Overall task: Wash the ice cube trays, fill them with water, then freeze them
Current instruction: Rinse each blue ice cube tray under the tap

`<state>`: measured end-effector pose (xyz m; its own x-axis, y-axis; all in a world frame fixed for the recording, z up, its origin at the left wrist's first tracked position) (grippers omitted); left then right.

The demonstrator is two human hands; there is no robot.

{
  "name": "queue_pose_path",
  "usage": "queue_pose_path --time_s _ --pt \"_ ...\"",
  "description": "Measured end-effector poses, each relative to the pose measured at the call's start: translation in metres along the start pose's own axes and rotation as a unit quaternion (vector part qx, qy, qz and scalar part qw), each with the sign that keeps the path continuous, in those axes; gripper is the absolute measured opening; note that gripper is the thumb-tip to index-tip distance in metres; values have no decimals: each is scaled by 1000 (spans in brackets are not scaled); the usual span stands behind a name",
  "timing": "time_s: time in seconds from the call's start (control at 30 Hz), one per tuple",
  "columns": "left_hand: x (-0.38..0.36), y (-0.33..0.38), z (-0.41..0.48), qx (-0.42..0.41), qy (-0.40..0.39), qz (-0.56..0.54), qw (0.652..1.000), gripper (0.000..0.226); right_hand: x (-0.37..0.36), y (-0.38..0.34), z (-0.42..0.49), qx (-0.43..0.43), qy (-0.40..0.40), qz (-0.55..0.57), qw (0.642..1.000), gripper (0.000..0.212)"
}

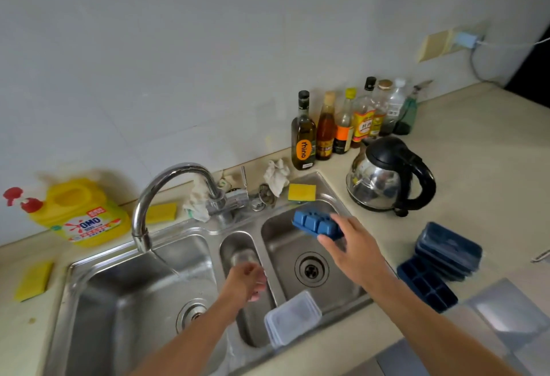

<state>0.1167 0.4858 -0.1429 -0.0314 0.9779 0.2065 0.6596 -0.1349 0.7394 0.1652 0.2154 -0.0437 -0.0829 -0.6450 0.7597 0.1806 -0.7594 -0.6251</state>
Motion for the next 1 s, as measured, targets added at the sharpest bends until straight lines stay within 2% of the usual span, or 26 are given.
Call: queue_pose_path --time_s 0.13,0.2,0.27,0.33,0.37,0.43,0.6,0.67,0.7,0.77,0.8,0.83,0.93,1.0 --pt "-16 4 5 -7 -6 26 1000 23 30 -13 15 83 108 69 988 62" --pt "-25 9 8 -9 -12 35 999 23 22 -3 10 83 104 45 990 63" --pt "-32 14 12 -23 -19 44 999 19 -9 28 -8 19 3 -51 999 66" --pt "-37 20 17 -44 -23 57 997 17 -44 65 -41 -65 -160 -150 973 67" --pt "-38 23 19 -48 -26 52 997 16 -53 77 -55 -89 -203 -165 961 68" --pt "-40 26 26 -61 -21 65 996 15 -51 83 -59 -108 -184 -151 965 69" --pt "-52 26 45 -19 -36 91 995 18 -12 48 -6 -65 -3 -45 997 77" --pt "-56 30 52 -25 -46 91 994 20 -17 47 3 -60 -25 -56 996 73" --pt "-56 33 55 -44 -51 106 992 20 -30 54 -1 -71 -78 -90 990 70" --pt "-56 38 57 -86 -58 139 985 20 -61 74 -22 -96 -217 -172 956 64" --pt "-54 40 58 -103 -57 153 981 20 -70 83 -33 -105 -253 -191 943 62" --pt "-52 42 57 -116 -54 173 977 20 -74 88 -38 -113 -250 -189 943 62" --pt "-46 49 58 -150 -44 232 960 20 -71 88 -29 -127 -150 -144 970 65" --pt "-44 53 58 -164 -38 263 950 22 -74 83 -22 -136 -148 -135 970 63"
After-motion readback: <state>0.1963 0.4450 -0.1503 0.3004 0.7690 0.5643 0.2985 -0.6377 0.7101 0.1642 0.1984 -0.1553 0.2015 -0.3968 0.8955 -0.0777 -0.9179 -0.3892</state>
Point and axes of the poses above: each hand's wrist, its own z-axis towards the middle knuckle, its own x-axis out of the back of the hand, y = z × x, the point moved 7 cm from there along z, towards the middle knuckle, and after that the axes turned 1 degree about y, right-handed, at the moved point
